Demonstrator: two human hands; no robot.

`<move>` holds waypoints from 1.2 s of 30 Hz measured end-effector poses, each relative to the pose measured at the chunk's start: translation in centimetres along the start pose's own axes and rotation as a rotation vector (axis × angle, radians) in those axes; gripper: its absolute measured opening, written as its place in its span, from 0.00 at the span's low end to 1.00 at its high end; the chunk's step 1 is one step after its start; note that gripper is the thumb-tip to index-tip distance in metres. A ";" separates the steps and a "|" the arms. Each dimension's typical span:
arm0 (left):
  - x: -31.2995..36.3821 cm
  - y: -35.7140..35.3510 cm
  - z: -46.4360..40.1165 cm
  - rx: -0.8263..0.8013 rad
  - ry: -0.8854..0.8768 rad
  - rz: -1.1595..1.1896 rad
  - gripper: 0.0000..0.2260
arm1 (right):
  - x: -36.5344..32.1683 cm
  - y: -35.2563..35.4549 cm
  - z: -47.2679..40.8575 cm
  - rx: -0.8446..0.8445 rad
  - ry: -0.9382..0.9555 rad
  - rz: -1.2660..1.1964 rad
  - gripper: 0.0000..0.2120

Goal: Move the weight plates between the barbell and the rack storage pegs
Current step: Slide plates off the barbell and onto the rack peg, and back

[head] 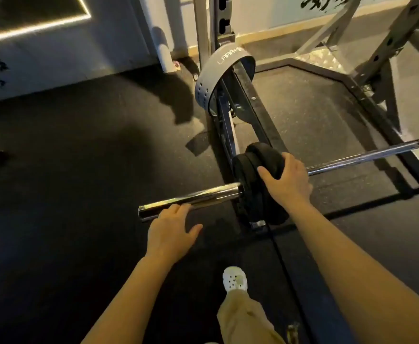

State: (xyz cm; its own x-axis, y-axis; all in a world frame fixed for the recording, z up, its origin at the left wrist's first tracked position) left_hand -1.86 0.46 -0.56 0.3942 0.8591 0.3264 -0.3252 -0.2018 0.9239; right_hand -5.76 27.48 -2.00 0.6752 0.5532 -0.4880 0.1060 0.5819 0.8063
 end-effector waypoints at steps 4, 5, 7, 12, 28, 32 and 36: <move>-2.6 -1.6 -4.0 -0.036 0.057 -0.024 0.31 | -1.5 -2.8 -3.6 0.057 0.018 0.062 0.37; -3.2 -2.2 -5.0 -0.060 0.062 -0.044 0.32 | -1.4 -3.4 -3.8 0.089 0.015 0.057 0.36; -4.2 -3.3 -7.3 -0.142 0.043 -0.117 0.35 | -1.0 -4.0 -3.5 0.168 0.024 0.046 0.35; -6.0 -6.1 -12.5 -0.438 0.001 -0.185 0.32 | -0.7 -4.4 -3.7 0.239 0.031 0.081 0.34; -7.0 -7.8 -12.0 -0.287 -0.155 -0.133 0.13 | -1.4 -4.7 -3.5 0.330 -0.063 0.120 0.32; -6.8 -6.9 -12.4 -0.343 -0.124 -0.020 0.16 | -1.8 -4.6 -3.6 0.333 -0.092 0.159 0.31; -7.3 -6.6 -12.5 -0.398 -0.151 0.028 0.22 | -2.5 -4.6 -3.8 0.309 -0.128 0.212 0.37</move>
State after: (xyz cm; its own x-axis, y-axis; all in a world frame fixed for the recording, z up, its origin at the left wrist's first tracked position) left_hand -13.32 1.42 -11.53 0.4924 0.7714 0.4031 -0.6326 -0.0009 0.7745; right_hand -10.70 25.72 -5.78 0.7894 0.5515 -0.2697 0.1559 0.2449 0.9569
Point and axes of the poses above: each hand's wrist, its own z-axis away from the middle knuckle, its own y-axis out of the back of the hand, x = y × z, the point moved 2 cm from there along -z, towards the middle knuckle, and after that the axes turned 15 degrees about -y, right-handed, at the moved point
